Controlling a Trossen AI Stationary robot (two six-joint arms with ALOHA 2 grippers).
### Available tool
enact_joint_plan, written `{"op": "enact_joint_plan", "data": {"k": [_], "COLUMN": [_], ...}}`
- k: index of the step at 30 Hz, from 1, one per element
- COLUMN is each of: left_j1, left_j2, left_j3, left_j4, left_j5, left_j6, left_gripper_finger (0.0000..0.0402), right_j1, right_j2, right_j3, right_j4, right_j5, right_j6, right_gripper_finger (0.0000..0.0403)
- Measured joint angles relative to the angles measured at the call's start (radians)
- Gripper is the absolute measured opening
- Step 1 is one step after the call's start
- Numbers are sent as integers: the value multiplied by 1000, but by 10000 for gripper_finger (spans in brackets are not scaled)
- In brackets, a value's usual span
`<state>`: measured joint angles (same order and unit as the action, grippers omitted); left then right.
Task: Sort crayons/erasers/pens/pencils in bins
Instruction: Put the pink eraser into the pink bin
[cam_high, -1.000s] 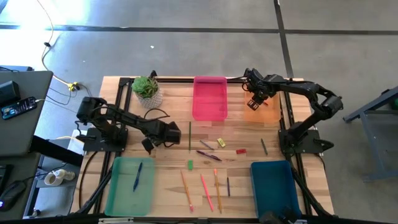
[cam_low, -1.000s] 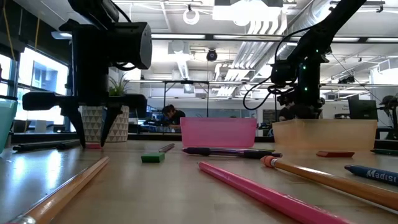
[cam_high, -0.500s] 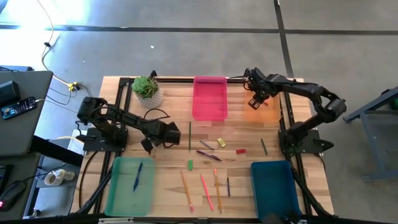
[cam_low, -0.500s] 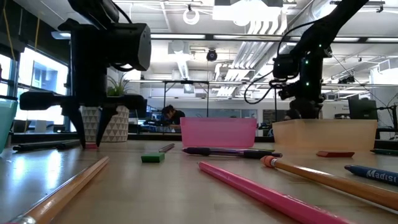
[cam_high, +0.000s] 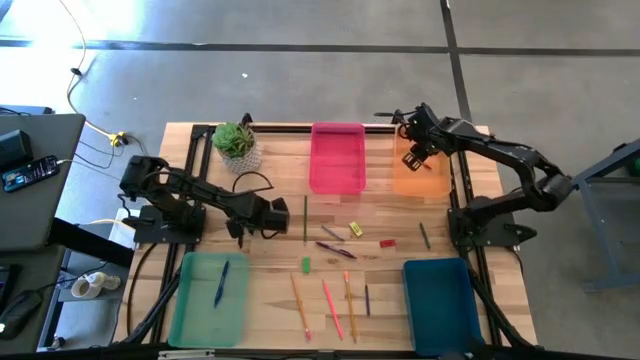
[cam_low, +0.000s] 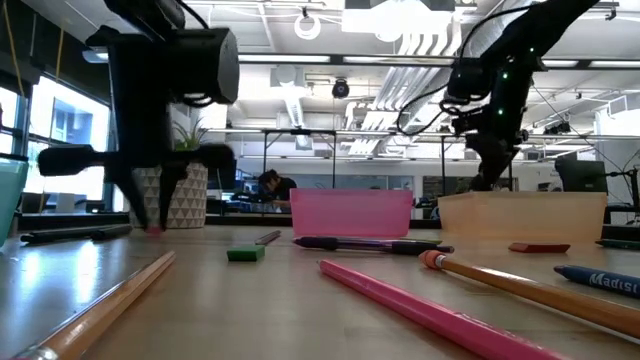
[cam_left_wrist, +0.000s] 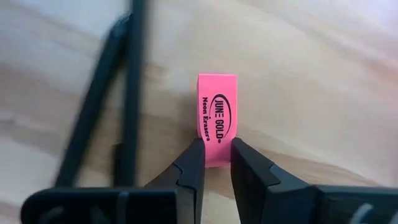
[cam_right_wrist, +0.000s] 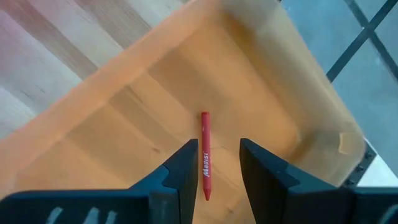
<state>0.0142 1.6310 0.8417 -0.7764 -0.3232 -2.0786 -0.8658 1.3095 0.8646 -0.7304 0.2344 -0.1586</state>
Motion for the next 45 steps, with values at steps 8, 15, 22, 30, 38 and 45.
{"op": "enact_joint_plan", "data": {"k": [8,15,22,30,38,45], "left_j1": [12,126,254,358,428,444], "left_j2": [-97,-112,-112,-112,-71,-19], "left_j3": [3,3,4,49,203,247], "left_j4": [258,552,762,889,745,638], "left_j5": [-143,-148,-33,70,130,177], "left_j6": [250,636,905,1191,1436,1515], "left_gripper_finger": [47,47,47,47,46,46], "right_j1": [4,24,104,253,375,452], "right_j2": [-96,-175,-237,-259,-258,-258], "right_j3": [0,0,0,0,0,0], "right_j4": [-14,-18,-37,-28,3,3], "right_j5": [-1,-33,-43,-45,-22,-29], "right_j6": [15,85,161,308,444,568], "right_gripper_finger": [108,108,108,108,108,108]}}
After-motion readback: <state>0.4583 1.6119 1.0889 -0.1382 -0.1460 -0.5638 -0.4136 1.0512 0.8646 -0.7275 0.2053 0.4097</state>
